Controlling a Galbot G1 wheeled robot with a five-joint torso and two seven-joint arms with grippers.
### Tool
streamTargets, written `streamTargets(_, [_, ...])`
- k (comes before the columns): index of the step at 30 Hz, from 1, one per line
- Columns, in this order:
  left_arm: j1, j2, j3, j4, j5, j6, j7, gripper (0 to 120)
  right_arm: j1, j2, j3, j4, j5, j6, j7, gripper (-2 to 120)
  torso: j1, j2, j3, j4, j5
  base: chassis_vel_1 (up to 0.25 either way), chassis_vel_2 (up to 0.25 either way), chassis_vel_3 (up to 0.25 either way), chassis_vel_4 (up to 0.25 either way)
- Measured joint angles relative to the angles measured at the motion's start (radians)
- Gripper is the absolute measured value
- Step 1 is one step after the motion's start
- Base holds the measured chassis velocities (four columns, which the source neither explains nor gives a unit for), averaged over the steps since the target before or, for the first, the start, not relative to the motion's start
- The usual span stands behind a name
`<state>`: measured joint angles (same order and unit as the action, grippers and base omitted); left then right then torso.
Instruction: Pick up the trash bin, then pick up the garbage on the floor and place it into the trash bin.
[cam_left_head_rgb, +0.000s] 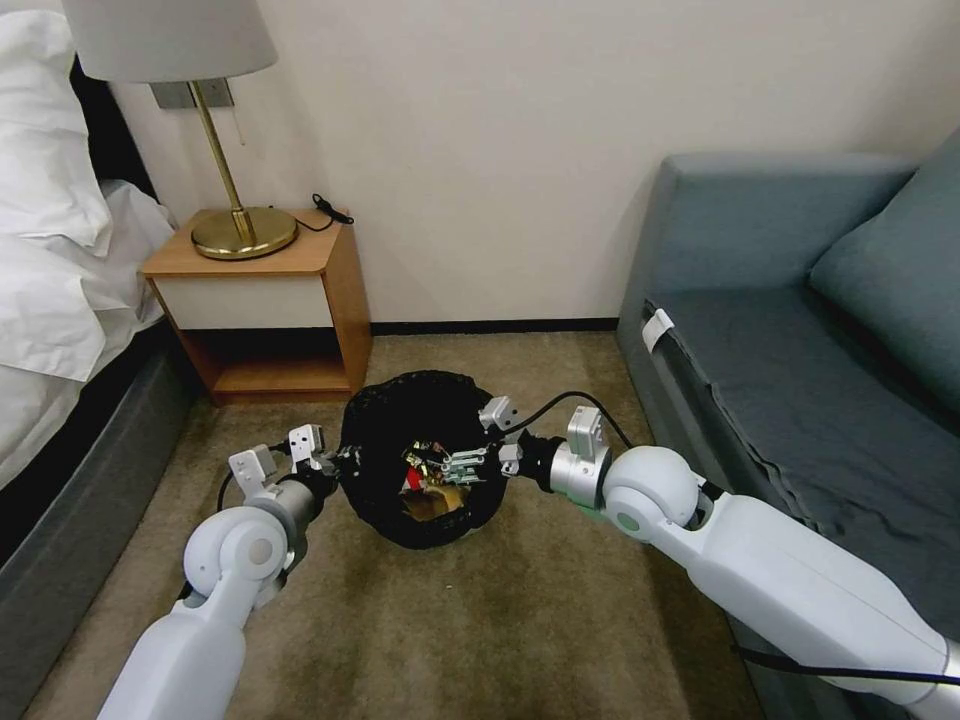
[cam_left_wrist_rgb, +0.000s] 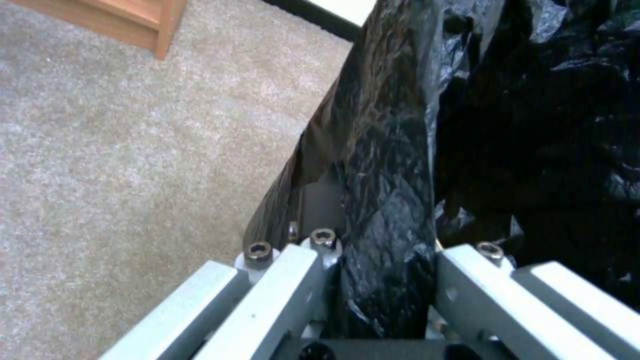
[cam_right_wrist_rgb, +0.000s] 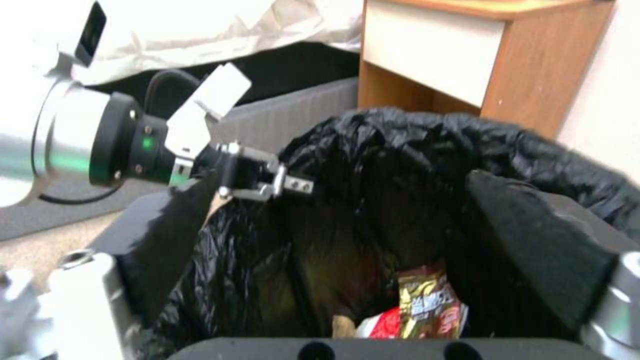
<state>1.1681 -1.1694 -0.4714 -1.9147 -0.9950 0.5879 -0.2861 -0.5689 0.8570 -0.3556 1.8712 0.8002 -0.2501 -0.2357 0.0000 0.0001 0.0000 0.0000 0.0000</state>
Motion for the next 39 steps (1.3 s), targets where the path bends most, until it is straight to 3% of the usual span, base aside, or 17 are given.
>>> streamTargets(11, [-0.013,0.017,-0.041,0.006,-0.011,-0.008,-0.003,2,0.083,0.016,-0.008,0.016,0.078,0.074,0.066,100,0.0,0.0,0.0,0.0001,-0.0001,0.0,0.0,0.0,0.0])
streamTargets(22, [-0.032,0.044,-0.092,0.031,-0.035,-0.019,-0.008,2,0.122,0.054,0.041,-0.041,0.078,0.087,0.113,100,0.0,0.0,0.0,0.0001,-0.0001,0.0,0.0,0.0,0.0])
streamTargets(31, [-0.037,0.045,-0.127,0.069,-0.016,-0.031,-0.004,2,0.131,0.099,0.076,-0.23,0.007,0.087,0.121,100,0.0,0.0,0.0,0.0,0.0,0.0,0.0,0.0,0.0])
streamTargets(39, [-0.059,0.049,-0.132,0.115,-0.002,-0.049,0.005,2,0.134,0.144,0.063,-0.361,-0.035,0.099,0.089,100,0.0,0.0,0.0,0.0001,-0.0001,0.0,0.0,0.0,0.0])
